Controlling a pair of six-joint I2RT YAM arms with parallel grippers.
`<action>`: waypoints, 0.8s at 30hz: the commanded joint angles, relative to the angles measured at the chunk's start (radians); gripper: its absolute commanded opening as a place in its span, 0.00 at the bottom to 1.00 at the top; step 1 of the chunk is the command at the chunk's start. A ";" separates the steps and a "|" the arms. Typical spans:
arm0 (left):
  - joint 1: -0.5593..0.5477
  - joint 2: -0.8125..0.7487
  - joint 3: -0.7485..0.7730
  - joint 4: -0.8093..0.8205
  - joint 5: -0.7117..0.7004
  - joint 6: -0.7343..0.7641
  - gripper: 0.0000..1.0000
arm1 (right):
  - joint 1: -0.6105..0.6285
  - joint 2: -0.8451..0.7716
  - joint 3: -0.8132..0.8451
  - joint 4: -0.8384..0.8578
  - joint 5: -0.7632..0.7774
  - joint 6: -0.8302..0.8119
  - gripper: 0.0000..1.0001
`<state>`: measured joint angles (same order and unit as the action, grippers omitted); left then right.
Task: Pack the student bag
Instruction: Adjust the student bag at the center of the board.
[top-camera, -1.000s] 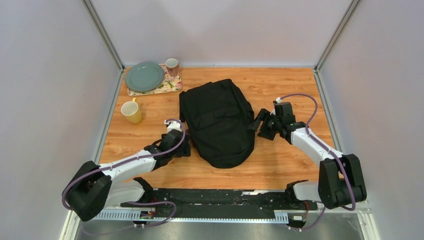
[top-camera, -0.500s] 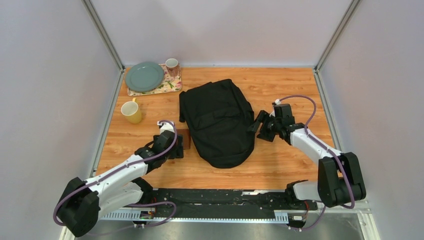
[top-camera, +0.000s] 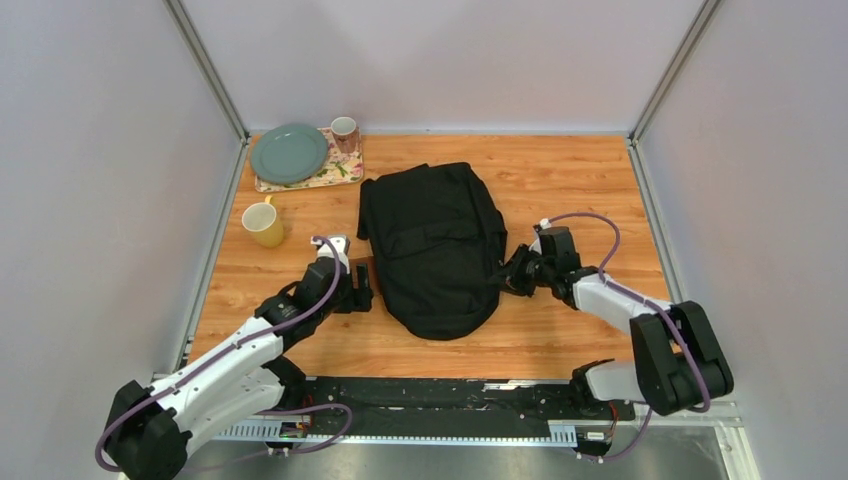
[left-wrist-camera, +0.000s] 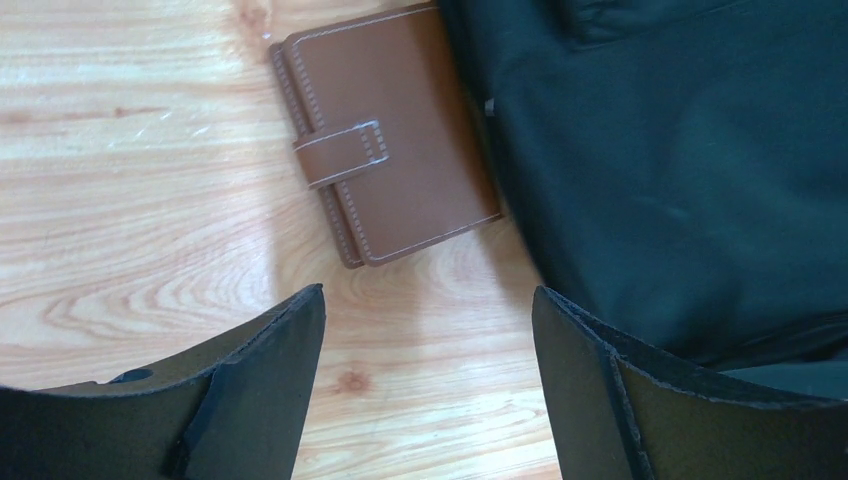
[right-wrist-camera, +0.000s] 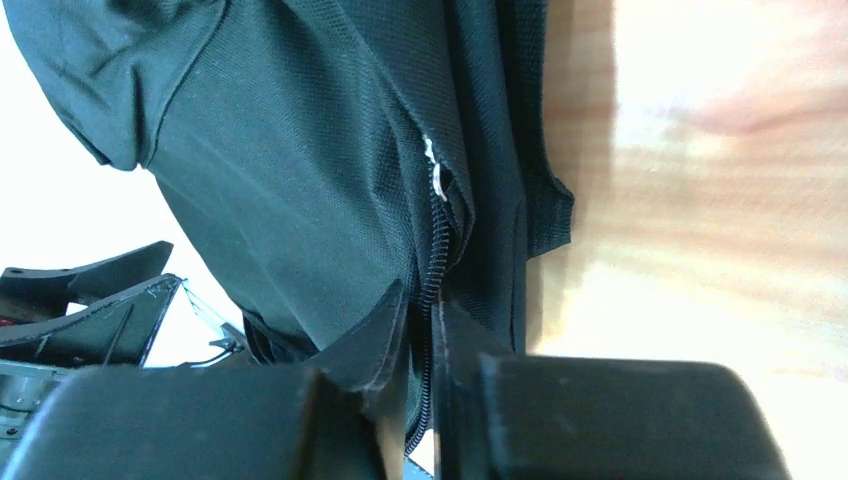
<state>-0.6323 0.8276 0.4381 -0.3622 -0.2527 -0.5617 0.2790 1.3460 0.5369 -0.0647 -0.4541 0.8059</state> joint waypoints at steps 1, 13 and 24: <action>0.005 -0.008 0.068 0.026 0.091 0.013 0.83 | 0.101 -0.154 -0.104 0.084 0.132 0.151 0.05; 0.005 0.077 0.110 0.121 0.306 -0.017 0.84 | 0.353 -0.788 -0.286 -0.205 0.709 0.345 0.74; 0.005 0.088 0.045 0.150 0.411 -0.052 0.84 | -0.007 -0.297 0.121 -0.264 0.312 -0.155 0.94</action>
<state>-0.6323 0.9276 0.5137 -0.2535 0.0868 -0.5816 0.4103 0.8864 0.5583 -0.3470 0.0948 0.8867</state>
